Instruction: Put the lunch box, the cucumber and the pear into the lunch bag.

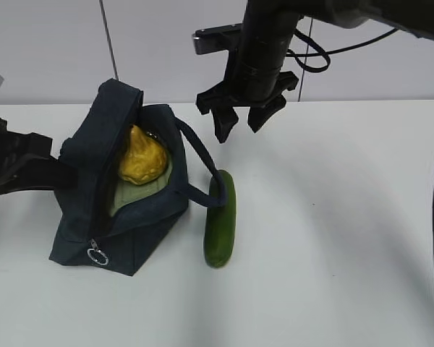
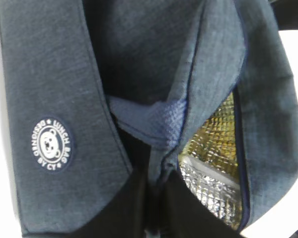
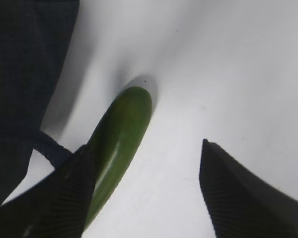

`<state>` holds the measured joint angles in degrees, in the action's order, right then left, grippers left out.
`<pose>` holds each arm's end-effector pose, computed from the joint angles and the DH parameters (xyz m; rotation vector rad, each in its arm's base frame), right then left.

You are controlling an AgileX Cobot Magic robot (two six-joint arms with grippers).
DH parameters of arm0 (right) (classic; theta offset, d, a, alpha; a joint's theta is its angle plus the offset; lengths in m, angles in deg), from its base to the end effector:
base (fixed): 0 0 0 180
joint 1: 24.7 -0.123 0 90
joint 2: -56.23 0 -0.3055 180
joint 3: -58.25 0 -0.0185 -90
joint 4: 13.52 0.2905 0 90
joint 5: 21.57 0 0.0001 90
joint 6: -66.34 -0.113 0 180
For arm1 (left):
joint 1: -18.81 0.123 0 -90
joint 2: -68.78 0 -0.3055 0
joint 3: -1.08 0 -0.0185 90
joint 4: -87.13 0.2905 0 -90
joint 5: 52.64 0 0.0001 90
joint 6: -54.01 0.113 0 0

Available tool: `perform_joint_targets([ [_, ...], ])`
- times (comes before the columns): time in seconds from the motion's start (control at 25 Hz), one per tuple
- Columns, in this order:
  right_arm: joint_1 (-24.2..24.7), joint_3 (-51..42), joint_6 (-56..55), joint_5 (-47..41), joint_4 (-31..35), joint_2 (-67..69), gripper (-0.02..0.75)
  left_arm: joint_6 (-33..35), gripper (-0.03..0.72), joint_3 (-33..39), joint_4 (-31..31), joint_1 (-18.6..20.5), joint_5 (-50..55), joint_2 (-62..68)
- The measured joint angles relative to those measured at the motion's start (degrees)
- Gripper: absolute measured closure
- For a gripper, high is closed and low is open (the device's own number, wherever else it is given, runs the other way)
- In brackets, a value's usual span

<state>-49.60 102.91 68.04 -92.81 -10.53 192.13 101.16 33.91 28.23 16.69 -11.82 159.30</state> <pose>0.4912 0.2342 0.2402 -0.6425 2.7747 0.1608 0.3034 -0.0746 0.2054 0.1761 2.4996 -0.8036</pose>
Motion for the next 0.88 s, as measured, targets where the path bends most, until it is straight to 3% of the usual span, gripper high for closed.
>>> perform_joint_targets([
  [0.24, 0.0, 0.0, -4.6, 0.0, 0.1, 1.7, 0.222, -4.9, 0.687, 0.0, 6.1, 0.0, -2.6, 0.0],
  [0.88, 0.0, -0.1, -10.4, 0.4, 7.3, 8.1, 0.222, -9.5, 0.687, -0.4, 13.3, 0.0, -3.9, 0.0],
])
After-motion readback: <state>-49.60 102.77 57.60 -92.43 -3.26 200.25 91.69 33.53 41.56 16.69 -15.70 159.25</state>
